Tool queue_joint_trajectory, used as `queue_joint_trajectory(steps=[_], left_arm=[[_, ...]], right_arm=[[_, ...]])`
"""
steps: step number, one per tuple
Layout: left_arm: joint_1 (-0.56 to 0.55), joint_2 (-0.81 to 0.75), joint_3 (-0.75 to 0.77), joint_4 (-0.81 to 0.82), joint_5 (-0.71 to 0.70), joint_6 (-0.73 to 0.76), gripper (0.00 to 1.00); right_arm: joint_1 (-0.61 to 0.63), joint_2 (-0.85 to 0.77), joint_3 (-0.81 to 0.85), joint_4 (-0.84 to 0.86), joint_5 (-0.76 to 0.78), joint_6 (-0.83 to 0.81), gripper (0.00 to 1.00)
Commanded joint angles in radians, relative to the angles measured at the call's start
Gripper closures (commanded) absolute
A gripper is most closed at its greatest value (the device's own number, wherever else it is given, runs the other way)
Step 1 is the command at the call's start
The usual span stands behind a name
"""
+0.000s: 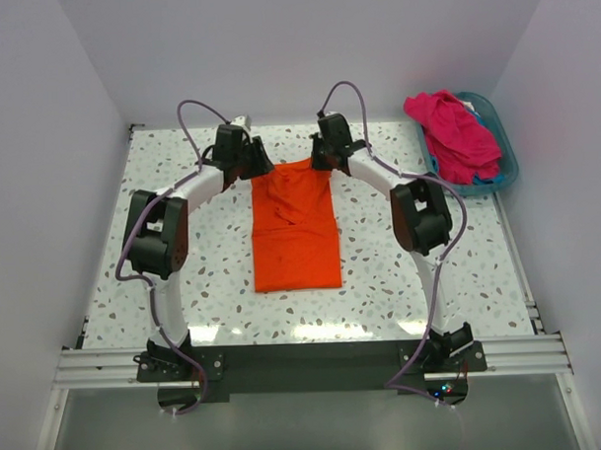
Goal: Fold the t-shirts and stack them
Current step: Fold the tshirt
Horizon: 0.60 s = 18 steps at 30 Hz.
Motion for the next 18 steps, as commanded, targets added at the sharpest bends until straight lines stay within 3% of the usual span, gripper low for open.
queue_joint_trajectory(steps=[1, 8, 9, 12, 18], left_arm=[[0.002, -0.024, 0.036, -0.004, 0.007, 0.039, 0.5], [0.002, -0.029, 0.003, 0.014, 0.017, 0.033, 0.5], [0.002, -0.03, -0.006, 0.017, 0.022, 0.034, 0.5], [0.002, -0.034, -0.01, 0.017, 0.025, 0.036, 0.49], [0.002, -0.034, -0.026, 0.035, 0.044, 0.024, 0.49]], right_arm=[[0.01, -0.104, -0.018, 0.086, -0.045, 0.004, 1.0], [0.019, -0.096, -0.001, 0.056, -0.022, 0.0, 1.0], [0.019, -0.097, 0.005, 0.038, 0.039, 0.001, 1.0], [0.021, -0.11, 0.002, -0.022, 0.145, -0.003, 0.84], [0.044, -0.102, -0.009, -0.058, 0.216, -0.037, 0.73]])
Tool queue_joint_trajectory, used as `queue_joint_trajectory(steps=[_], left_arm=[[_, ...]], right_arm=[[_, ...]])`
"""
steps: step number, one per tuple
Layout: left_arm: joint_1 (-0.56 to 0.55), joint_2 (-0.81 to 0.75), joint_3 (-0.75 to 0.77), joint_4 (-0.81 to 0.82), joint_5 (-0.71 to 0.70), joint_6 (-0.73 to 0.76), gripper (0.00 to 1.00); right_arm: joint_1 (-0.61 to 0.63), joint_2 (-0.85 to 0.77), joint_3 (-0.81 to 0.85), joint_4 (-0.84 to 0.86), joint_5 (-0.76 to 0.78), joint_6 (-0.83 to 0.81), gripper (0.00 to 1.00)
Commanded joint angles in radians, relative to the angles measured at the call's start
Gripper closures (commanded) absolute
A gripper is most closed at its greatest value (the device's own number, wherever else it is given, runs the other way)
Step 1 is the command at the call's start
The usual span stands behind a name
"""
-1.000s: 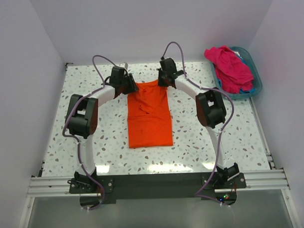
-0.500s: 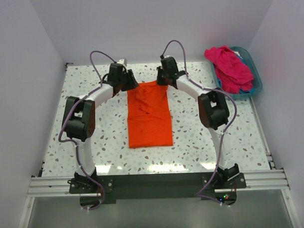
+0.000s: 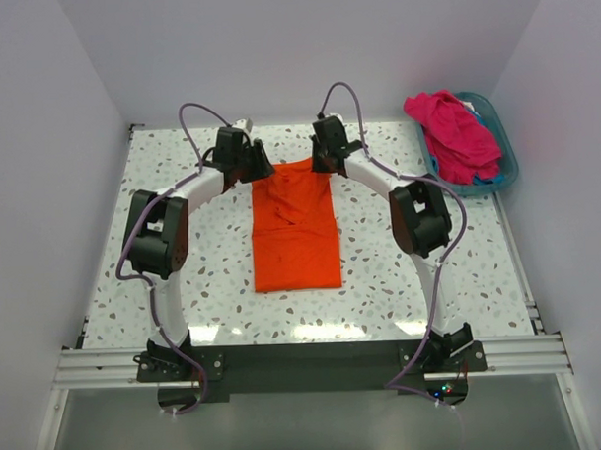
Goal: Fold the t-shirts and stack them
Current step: Fold the tshirt
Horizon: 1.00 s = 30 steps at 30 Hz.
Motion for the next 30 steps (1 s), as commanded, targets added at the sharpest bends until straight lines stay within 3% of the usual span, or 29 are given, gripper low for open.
queue_joint_trajectory(steps=[1, 8, 30], left_arm=[[0.002, -0.034, -0.011, 0.044, 0.026, 0.013, 0.49], [0.002, -0.037, -0.019, 0.044, 0.028, 0.013, 0.49], [0.004, -0.038, -0.026, 0.041, 0.029, 0.011, 0.49]], right_arm=[[0.021, -0.063, 0.013, -0.02, 0.091, -0.036, 0.71], [0.031, 0.003, 0.08, -0.053, 0.098, -0.049, 0.65], [0.059, 0.092, 0.16, -0.105, 0.168, -0.091, 0.7]])
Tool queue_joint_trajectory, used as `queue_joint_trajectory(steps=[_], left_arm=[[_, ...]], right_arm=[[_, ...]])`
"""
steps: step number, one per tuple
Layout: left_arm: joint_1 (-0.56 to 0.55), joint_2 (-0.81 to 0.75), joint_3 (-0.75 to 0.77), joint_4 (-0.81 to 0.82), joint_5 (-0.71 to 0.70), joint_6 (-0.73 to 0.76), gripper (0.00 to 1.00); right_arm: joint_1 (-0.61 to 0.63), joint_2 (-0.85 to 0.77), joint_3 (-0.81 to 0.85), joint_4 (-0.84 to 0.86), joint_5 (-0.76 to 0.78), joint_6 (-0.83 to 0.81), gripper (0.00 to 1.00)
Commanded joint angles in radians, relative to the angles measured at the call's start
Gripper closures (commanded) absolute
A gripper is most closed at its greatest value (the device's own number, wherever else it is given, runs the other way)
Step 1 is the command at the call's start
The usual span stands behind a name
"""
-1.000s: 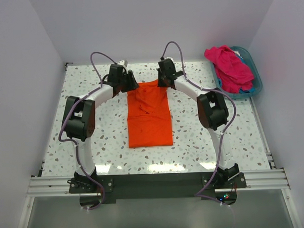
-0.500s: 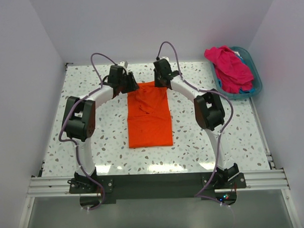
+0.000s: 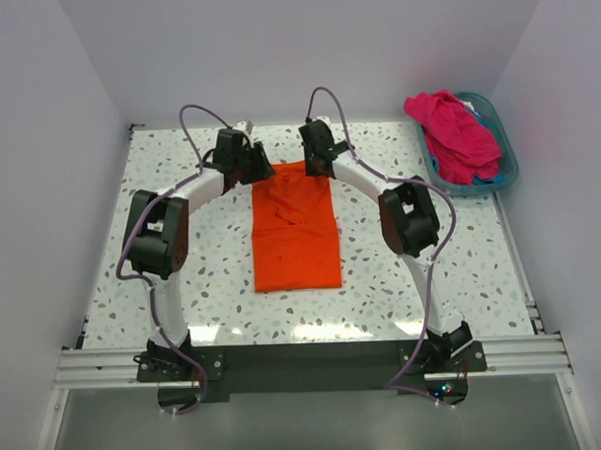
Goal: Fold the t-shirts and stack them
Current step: Fold the tshirt
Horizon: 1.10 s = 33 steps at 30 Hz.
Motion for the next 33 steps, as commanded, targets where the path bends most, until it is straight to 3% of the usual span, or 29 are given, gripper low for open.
queue_joint_trajectory(steps=[1, 13, 20, 33], left_arm=[[0.004, -0.038, -0.01, 0.037, 0.017, 0.013, 0.49], [0.005, -0.035, -0.012, 0.039, 0.019, 0.01, 0.49], [0.008, -0.038, -0.013, 0.04, 0.022, 0.007, 0.49], [0.016, -0.052, -0.036, 0.054, 0.031, -0.004, 0.49]], right_arm=[[0.007, 0.017, 0.048, -0.001, 0.03, -0.021, 0.71], [0.009, 0.035, 0.081, -0.016, 0.032, -0.032, 0.84], [0.009, 0.038, 0.091, -0.005, 0.018, -0.037, 1.0], [0.024, -0.012, 0.032, 0.084, -0.036, -0.051, 1.0]])
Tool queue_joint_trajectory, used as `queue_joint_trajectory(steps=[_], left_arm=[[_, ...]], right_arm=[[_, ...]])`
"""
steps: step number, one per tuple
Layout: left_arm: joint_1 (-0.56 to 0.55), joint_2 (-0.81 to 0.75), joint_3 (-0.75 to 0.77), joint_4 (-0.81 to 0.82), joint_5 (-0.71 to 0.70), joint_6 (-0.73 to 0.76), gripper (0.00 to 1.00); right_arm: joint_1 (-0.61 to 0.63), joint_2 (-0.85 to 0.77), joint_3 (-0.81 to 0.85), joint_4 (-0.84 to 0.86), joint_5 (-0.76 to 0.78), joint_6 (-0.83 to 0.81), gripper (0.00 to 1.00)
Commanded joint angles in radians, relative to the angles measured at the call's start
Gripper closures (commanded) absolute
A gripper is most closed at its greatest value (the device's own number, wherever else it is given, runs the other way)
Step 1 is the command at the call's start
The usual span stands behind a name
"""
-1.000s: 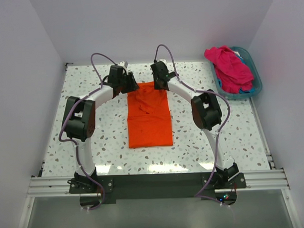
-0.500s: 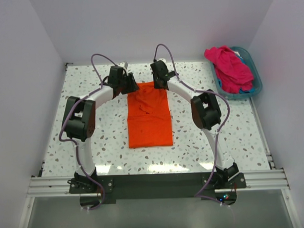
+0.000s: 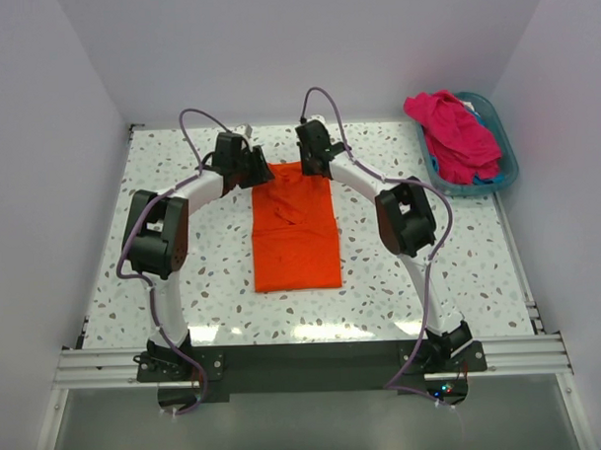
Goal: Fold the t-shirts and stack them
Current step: Fold the tshirt
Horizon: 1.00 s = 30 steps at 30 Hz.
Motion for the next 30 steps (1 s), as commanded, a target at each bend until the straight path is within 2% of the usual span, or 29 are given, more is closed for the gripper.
queue_joint_trajectory(steps=[1, 6, 17, 21, 24, 25, 27, 28, 30], left_arm=[[0.011, -0.05, -0.013, 0.049, 0.017, -0.004, 0.49], [0.012, -0.061, -0.031, 0.081, 0.018, -0.011, 0.49], [0.015, -0.067, -0.056, 0.101, 0.026, -0.026, 0.5], [0.015, -0.078, -0.053, 0.103, 0.031, -0.026, 0.49], [0.015, -0.096, -0.059, 0.1, 0.034, -0.031, 0.47], [0.015, -0.115, -0.065, 0.1, 0.034, -0.034, 0.46], [0.015, -0.141, -0.089, 0.095, 0.022, -0.052, 0.43], [0.015, -0.17, -0.102, 0.095, 0.011, -0.067, 0.41], [0.015, -0.208, -0.151, 0.078, -0.015, -0.087, 0.39]], right_arm=[[0.009, -0.04, -0.003, 0.064, -0.033, -0.02, 1.0], [0.021, -0.049, -0.047, 0.122, -0.076, -0.023, 1.0], [0.023, -0.006, -0.05, 0.132, -0.126, -0.009, 1.0], [0.014, -0.012, -0.047, 0.124, -0.112, -0.009, 0.94], [-0.006, -0.009, -0.003, 0.098, -0.138, 0.0, 0.85], [-0.012, -0.015, 0.003, 0.096, -0.144, 0.003, 0.76], [-0.017, -0.03, 0.011, 0.087, -0.15, 0.002, 0.64], [-0.018, -0.053, 0.011, 0.087, -0.152, -0.001, 0.48], [-0.018, -0.085, 0.01, 0.078, -0.155, -0.001, 0.34]])
